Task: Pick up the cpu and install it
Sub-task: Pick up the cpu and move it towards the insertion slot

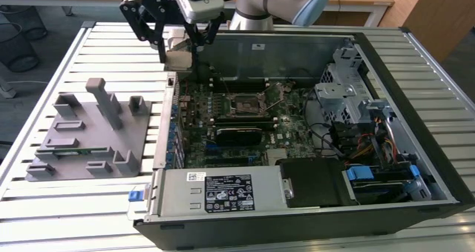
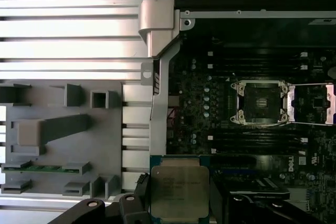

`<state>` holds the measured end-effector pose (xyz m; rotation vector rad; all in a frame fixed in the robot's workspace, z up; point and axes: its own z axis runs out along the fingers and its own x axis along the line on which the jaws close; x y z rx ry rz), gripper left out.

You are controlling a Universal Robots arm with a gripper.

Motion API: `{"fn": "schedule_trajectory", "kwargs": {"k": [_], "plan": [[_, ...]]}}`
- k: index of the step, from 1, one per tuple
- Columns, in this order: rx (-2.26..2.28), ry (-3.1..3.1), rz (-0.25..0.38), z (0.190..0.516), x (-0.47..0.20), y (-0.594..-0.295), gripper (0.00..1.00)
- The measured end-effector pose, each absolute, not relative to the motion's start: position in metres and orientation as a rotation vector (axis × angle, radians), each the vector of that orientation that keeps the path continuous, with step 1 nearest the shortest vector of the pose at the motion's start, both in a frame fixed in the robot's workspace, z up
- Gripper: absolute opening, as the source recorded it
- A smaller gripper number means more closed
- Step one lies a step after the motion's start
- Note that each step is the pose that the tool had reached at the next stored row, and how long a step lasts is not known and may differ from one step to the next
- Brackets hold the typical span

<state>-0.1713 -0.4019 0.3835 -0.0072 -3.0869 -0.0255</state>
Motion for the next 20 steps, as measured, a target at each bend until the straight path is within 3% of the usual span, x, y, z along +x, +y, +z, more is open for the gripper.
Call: {"fn": "schedule_trajectory", "kwargs": {"k": [20], "plan": [[-0.007, -3.087, -0.027, 0.383, -0.132, -0.402, 0.54]]}}
